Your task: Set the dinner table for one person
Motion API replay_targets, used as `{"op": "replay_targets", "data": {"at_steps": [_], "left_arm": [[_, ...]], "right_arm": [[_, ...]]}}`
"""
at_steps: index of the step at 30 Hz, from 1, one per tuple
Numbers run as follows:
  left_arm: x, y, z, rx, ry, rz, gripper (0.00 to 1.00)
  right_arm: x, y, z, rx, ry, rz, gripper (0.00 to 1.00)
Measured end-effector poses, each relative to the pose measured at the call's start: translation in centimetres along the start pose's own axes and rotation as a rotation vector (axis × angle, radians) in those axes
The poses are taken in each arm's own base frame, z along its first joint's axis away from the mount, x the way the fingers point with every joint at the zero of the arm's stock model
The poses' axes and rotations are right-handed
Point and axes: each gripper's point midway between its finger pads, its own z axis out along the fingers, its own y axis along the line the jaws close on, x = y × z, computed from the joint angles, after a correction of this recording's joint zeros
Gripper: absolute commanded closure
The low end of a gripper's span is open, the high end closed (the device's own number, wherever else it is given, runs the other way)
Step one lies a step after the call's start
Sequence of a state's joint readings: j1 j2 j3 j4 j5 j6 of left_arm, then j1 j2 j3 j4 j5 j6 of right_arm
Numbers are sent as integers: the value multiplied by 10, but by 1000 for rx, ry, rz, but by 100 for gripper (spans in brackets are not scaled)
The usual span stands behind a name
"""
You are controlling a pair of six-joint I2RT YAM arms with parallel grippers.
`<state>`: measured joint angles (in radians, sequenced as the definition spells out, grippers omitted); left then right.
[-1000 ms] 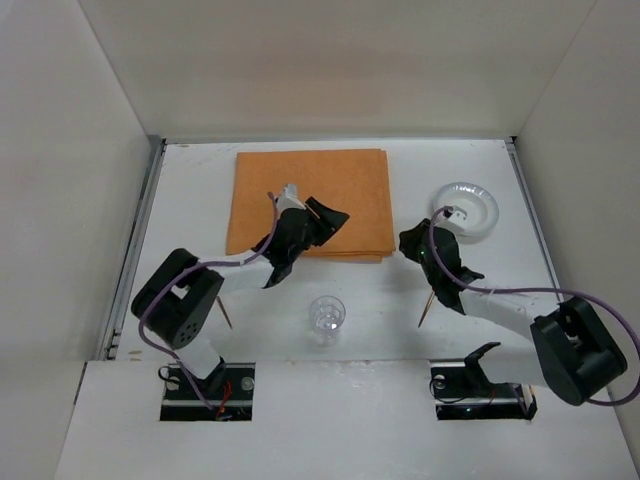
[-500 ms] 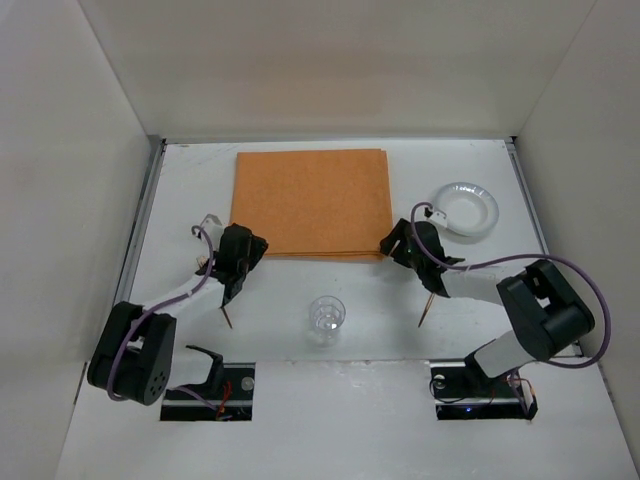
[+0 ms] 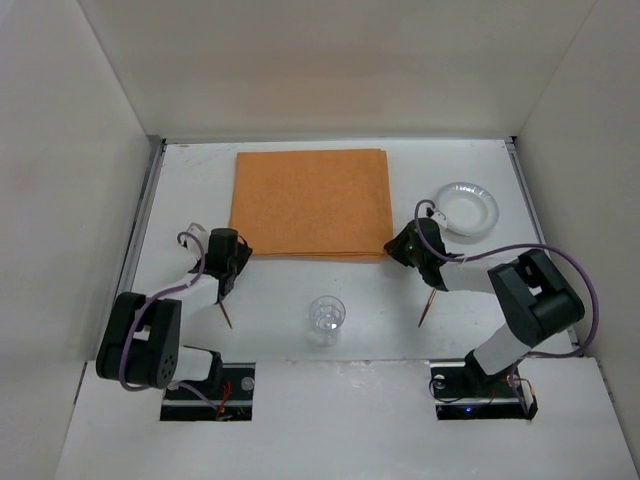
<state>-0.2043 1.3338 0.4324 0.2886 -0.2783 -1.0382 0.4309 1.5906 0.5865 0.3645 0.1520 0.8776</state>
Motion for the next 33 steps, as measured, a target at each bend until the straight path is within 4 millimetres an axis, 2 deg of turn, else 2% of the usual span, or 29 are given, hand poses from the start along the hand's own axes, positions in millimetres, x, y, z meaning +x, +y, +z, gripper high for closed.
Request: {"op": "replay_targets", "data": {"at_steps": [3, 5, 8, 10, 16, 20, 28, 33], "left_arm": [[-5, 3, 4, -3, -10, -25, 70], [-7, 6, 6, -7, -15, -33, 76], [-8, 6, 11, -5, -19, -44, 91], [-8, 4, 15, 5, -22, -54, 95], [-6, 3, 13, 31, -27, -59, 97], [5, 15, -7, 43, -12, -44, 97], [25, 32, -45, 27, 3, 43, 97], [33, 35, -62, 32, 14, 87, 97]], "right_arm": [[-1, 0, 0, -4, 4, 16, 87], [-1, 0, 1, -5, 5, 23, 89], [-2, 1, 0, -7, 5, 28, 92], [-2, 1, 0, -9, 6, 29, 94], [-7, 7, -16, -45, -12, 40, 94], [-6, 3, -33, -58, -20, 41, 94], [18, -23, -69, -43, 12, 52, 94], [10, -20, -101, -81, -39, 74, 93]]}}
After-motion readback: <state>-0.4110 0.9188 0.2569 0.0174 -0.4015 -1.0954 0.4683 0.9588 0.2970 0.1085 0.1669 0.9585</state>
